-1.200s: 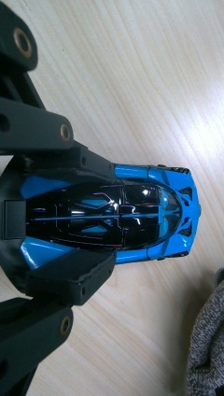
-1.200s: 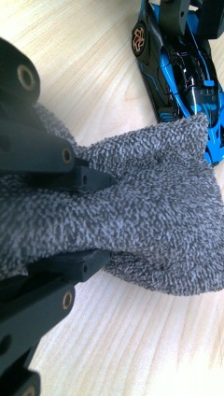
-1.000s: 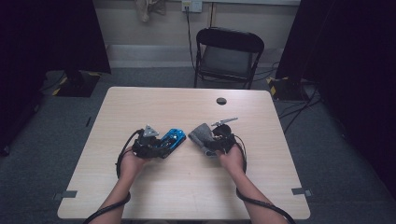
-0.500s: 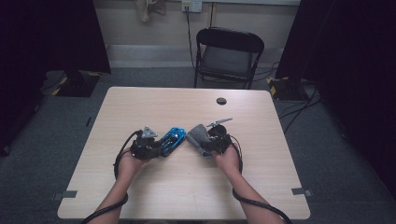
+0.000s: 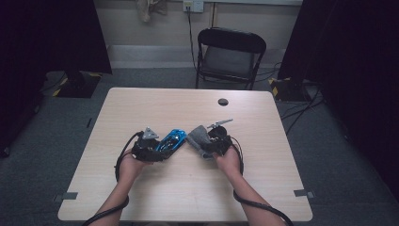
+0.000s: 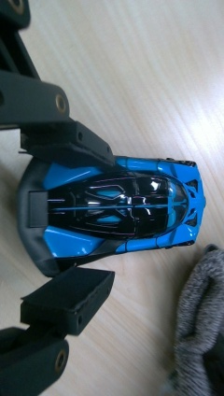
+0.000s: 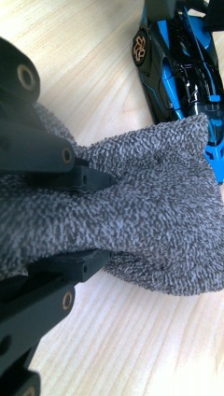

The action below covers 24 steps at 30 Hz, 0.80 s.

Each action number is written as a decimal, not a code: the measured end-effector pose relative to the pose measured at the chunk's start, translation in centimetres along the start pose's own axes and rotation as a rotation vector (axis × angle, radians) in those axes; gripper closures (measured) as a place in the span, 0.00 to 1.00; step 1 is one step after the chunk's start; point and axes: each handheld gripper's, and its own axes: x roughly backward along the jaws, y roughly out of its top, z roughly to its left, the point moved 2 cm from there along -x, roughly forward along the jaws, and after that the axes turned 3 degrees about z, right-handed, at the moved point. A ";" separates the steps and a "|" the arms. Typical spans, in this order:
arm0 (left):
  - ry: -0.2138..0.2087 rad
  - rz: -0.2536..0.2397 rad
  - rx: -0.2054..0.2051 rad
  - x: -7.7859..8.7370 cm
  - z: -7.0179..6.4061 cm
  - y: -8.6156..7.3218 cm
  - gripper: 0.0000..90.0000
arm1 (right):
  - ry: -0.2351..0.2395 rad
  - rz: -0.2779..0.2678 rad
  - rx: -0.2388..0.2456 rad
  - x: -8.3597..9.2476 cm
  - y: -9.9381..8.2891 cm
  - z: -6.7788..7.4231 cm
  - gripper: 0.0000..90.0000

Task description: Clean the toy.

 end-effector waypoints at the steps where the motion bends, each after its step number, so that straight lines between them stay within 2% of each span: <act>1: 0.006 0.002 -0.004 -0.1 0.0 0.4 0.42 | 0.000 0.003 -0.004 0.0 0.0 0.0 0.75; 5: 0.020 -0.023 0.001 -0.4 0.2 1.9 0.45 | -0.001 0.000 -0.001 0.2 0.2 -0.1 0.75; 10: 0.006 -0.004 0.026 -1.7 0.1 3.0 0.47 | 0.003 0.002 -0.005 0.1 0.2 -0.3 0.75; 11: 0.011 0.007 0.015 -2.0 0.1 3.2 0.48 | 0.003 0.001 -0.007 0.1 0.1 -0.3 0.75; 16: 0.022 0.039 0.028 -3.0 0.1 3.3 0.50 | 0.010 -0.001 -0.011 0.0 -0.1 -0.5 0.75; 18: 0.020 0.022 0.035 -3.1 0.3 2.9 0.52 | 0.013 0.001 -0.011 0.0 -0.2 -0.6 0.75; 19: 0.012 0.018 0.057 -3.1 0.3 2.9 0.52 | 0.012 -0.001 -0.014 0.0 -0.2 -0.6 0.75; 24: 0.037 0.025 0.022 -3.1 0.0 2.8 0.52 | 0.014 0.002 -0.015 -0.2 -0.3 -0.5 0.75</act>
